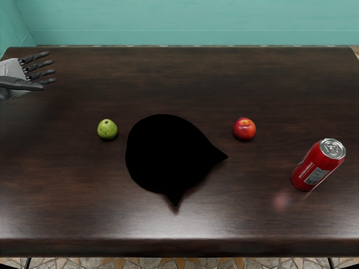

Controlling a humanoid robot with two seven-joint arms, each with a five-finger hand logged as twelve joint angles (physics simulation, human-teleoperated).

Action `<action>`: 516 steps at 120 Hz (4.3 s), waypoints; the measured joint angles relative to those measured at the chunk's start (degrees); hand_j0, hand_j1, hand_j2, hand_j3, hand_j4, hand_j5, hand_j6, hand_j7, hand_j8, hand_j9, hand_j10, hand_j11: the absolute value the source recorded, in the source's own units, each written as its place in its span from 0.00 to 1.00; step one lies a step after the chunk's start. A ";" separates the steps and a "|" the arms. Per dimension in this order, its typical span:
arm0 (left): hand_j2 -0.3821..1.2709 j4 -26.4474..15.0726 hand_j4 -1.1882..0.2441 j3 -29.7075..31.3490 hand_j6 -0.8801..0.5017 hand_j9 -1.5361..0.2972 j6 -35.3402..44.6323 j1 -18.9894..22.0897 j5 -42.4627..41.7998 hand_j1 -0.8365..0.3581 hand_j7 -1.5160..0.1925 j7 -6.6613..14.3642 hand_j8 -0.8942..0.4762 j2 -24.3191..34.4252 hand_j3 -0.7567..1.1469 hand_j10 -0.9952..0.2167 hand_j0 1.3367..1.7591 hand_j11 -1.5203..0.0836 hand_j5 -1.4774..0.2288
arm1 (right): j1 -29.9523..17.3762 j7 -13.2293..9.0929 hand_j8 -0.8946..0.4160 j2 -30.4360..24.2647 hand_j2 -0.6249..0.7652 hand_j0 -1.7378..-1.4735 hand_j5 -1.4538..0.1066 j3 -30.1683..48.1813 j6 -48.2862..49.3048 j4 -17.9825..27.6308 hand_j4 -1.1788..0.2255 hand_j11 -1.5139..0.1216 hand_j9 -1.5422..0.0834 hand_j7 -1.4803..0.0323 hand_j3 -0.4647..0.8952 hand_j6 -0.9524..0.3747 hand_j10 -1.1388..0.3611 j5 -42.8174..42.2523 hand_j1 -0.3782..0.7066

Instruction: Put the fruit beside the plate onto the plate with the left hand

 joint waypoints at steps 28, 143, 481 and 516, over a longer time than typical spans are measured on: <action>0.23 -0.13 0.82 0.50 0.63 0.83 0.00 1.64 1.14 0.98 0.87 4.76 0.64 -0.26 0.40 0.81 0.76 0.93 0.85 | -0.18 0.18 0.68 0.00 0.45 0.30 0.93 0.23 -0.03 -0.08 0.84 0.93 0.95 0.98 0.34 0.72 0.76 0.26 0.03; 0.24 -34.83 0.81 0.68 0.61 0.82 47.69 -1.01 84.67 0.97 0.87 27.75 0.63 -16.42 0.40 0.80 0.76 0.93 0.85 | -0.31 0.20 0.68 0.00 0.45 0.30 0.93 0.23 -0.04 -0.11 0.84 0.93 0.95 0.98 0.34 0.72 0.76 0.31 0.03; 0.47 -32.07 0.33 6.34 0.15 0.31 35.04 -16.00 55.90 0.43 0.31 27.76 0.33 -20.54 0.40 0.38 0.75 0.35 0.29 | -0.32 0.20 0.68 0.00 0.45 0.30 0.93 0.23 -0.04 -0.10 0.84 0.93 0.95 0.98 0.34 0.72 0.76 0.31 0.03; 0.45 -32.09 0.33 6.99 0.15 0.31 33.34 -15.86 55.83 0.44 0.30 27.75 0.34 -24.64 0.40 0.40 0.75 0.34 0.28 | -0.32 0.21 0.68 0.00 0.45 0.30 0.93 0.23 -0.04 -0.09 0.84 0.93 0.95 0.98 0.34 0.72 0.76 0.32 0.03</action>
